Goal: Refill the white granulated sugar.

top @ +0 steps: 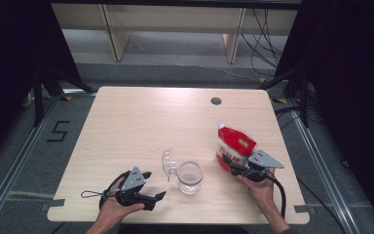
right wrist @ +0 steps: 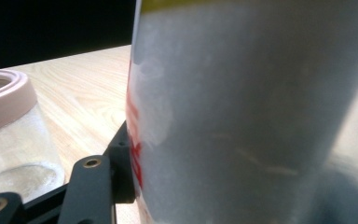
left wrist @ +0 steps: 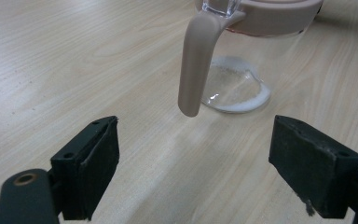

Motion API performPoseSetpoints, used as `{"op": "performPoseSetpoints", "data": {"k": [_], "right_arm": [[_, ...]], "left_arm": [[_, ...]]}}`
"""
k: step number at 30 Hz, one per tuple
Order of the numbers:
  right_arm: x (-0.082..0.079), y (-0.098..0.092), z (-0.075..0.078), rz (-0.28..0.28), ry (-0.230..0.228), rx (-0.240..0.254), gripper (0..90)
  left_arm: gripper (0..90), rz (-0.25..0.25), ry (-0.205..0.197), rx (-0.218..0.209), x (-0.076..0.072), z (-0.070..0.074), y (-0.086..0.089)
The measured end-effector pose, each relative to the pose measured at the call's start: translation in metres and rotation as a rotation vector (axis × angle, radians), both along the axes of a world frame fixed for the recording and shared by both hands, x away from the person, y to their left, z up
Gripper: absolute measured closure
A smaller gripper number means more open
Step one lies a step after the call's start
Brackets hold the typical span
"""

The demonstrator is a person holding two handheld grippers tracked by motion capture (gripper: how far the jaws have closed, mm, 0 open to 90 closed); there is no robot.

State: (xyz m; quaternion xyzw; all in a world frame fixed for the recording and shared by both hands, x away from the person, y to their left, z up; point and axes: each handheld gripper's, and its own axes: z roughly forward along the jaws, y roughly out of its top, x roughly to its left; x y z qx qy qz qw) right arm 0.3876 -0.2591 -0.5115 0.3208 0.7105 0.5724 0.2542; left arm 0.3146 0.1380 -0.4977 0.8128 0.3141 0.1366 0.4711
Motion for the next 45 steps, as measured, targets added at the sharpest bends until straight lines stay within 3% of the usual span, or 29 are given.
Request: {"op": "performPoseSetpoints", "data": {"k": [5,6,12,13,14,15,16,17,18,21,22,23,24,29,31,32,34,35,36,39,41,45], "right_arm": [[-0.006,-0.001,0.004,-0.004,-0.006,-0.029,42.8],[-0.004,-0.004,0.005,0.02,-0.029,-0.042,42.9],[-0.01,-0.004,0.008,-0.003,-0.012,-0.019,43.1],[-0.008,-0.005,0.008,0.016,-0.032,-0.025,43.2],[-0.01,-0.005,0.009,-0.006,-0.036,-0.032,43.2],[-0.013,-0.004,0.01,0.001,-0.005,-0.019,43.2],[-0.011,-0.007,0.012,0.012,-0.049,-0.052,43.3],[-0.011,-0.007,0.012,0.012,-0.049,-0.052,43.3],[-0.013,-0.005,0.014,0.004,-0.08,-0.038,43.3],[-0.016,-0.006,0.017,0.012,-0.084,-0.054,43.3],[-0.015,-0.007,0.019,0.021,-0.139,-0.089,43.4],[-0.017,-0.007,0.021,0.025,-0.13,-0.096,43.4],[-0.02,-0.007,0.026,0.038,-0.163,-0.116,43.4],[-0.028,-0.002,0.034,0.063,-0.198,-0.15,43.5],[-0.032,0.0,0.038,0.07,-0.201,-0.185,43.5],[-0.033,0.0,0.04,0.075,-0.241,-0.207,43.5],[-0.039,0.002,0.042,0.084,-0.224,-0.228,43.5],[-0.039,0.003,0.043,0.087,-0.258,-0.246,43.5],[-0.042,0.004,0.043,0.091,-0.252,-0.251,43.5],[-0.044,0.008,0.045,0.108,-0.297,-0.322,43.6],[-0.046,0.008,0.045,0.107,-0.289,-0.328,43.6],[-0.047,0.009,0.048,0.127,-0.341,-0.407,43.7]], "left_arm": [[15.6,-0.009,0.0,-0.001,0.0,0.001,0.001],[15.6,-0.006,0.002,-0.001,0.0,0.0,0.001],[15.6,-0.006,0.002,0.0,0.0,0.001,0.001],[15.7,-0.006,0.002,0.0,0.0,0.0,0.001],[15.6,-0.008,0.001,0.0,0.0,0.001,0.001],[15.7,-0.008,0.0,0.0,0.0,0.001,0.001],[15.7,-0.006,0.0,-0.009,0.0,0.001,0.0],[15.7,-0.006,0.0,-0.009,0.0,0.001,0.0],[15.7,-0.009,0.0,-0.002,0.0,0.001,0.001],[15.7,-0.011,-0.002,-0.001,0.001,0.001,0.001],[15.7,-0.012,-0.002,0.0,0.001,0.001,0.001],[15.7,-0.012,-0.004,-0.004,0.001,0.001,0.001],[15.7,-0.012,-0.006,-0.009,0.001,0.0,0.001],[15.7,-0.01,-0.008,-0.005,0.002,0.0,0.002],[15.7,-0.011,-0.009,-0.003,0.002,0.0,0.002],[15.6,-0.01,-0.007,0.001,0.002,0.0,0.002],[15.7,-0.011,-0.009,-0.004,0.002,0.0,0.002],[15.7,-0.011,-0.009,-0.005,0.002,0.0,0.002],[15.6,-0.011,-0.008,-0.003,0.002,0.0,0.002],[15.7,-0.007,-0.006,-0.012,0.002,0.001,0.002],[15.6,-0.006,-0.003,-0.014,0.001,0.001,0.002],[15.7,0.0,-0.008,-0.018,0.001,0.001,0.001]]}}
